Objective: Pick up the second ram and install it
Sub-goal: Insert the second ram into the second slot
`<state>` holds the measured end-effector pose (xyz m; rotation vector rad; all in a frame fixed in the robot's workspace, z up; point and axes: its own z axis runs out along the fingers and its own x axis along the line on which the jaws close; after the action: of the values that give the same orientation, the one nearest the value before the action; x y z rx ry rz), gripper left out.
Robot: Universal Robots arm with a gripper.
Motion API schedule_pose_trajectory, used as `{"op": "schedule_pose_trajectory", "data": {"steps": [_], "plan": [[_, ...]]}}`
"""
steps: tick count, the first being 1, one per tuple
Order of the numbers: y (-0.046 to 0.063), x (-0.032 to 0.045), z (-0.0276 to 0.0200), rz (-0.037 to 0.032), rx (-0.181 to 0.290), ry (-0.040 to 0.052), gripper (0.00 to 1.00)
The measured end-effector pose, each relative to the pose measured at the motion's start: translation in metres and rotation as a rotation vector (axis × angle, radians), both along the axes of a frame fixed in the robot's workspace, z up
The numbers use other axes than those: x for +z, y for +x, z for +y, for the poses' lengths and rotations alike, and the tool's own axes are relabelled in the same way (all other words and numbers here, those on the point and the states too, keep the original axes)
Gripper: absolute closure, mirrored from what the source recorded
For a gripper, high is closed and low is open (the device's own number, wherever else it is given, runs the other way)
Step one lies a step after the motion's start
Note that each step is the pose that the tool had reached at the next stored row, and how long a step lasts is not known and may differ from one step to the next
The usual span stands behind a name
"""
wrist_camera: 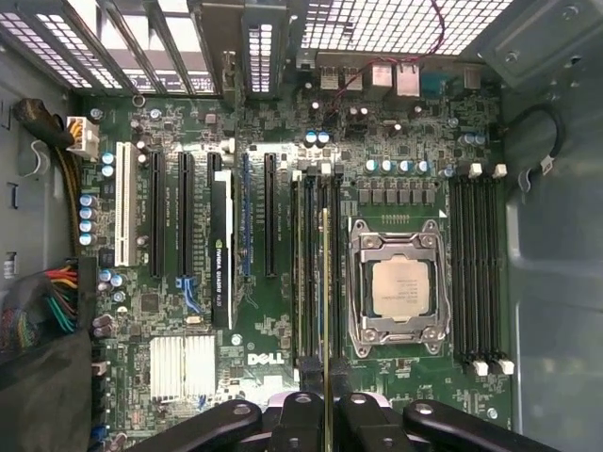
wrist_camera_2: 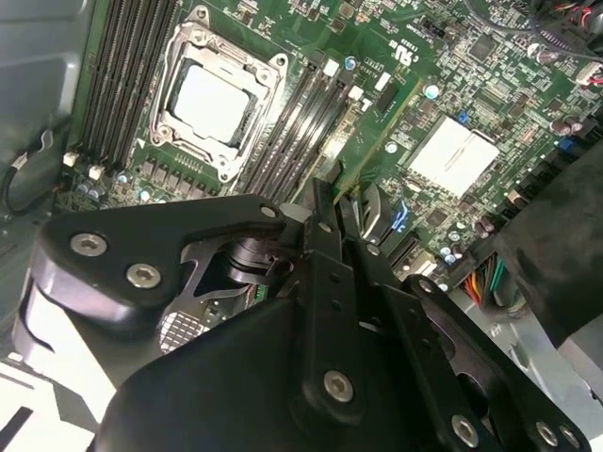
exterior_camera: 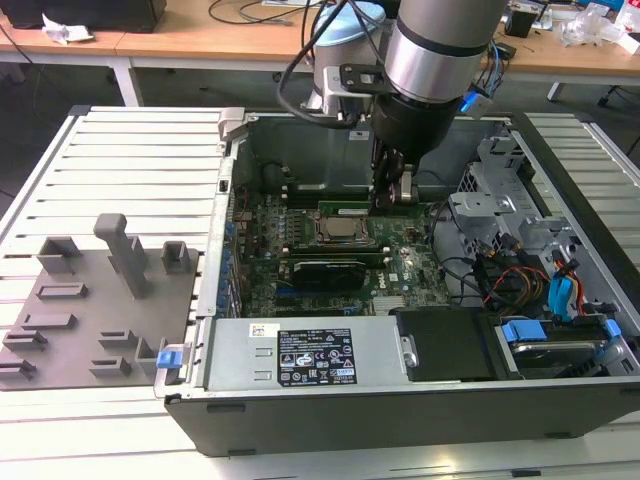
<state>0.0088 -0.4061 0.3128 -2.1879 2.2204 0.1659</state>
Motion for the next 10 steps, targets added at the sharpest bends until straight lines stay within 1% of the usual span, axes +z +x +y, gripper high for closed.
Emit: {"op": "schedule_pose_trajectory", "data": {"steps": [4, 10], "plan": [[0.0, -0.0033, 0.0, 0.0, 0.0, -0.0001, 0.86], [0.0, -0.0108, 0.0, 0.0001, 0.0, -0.0001, 0.86]]}}
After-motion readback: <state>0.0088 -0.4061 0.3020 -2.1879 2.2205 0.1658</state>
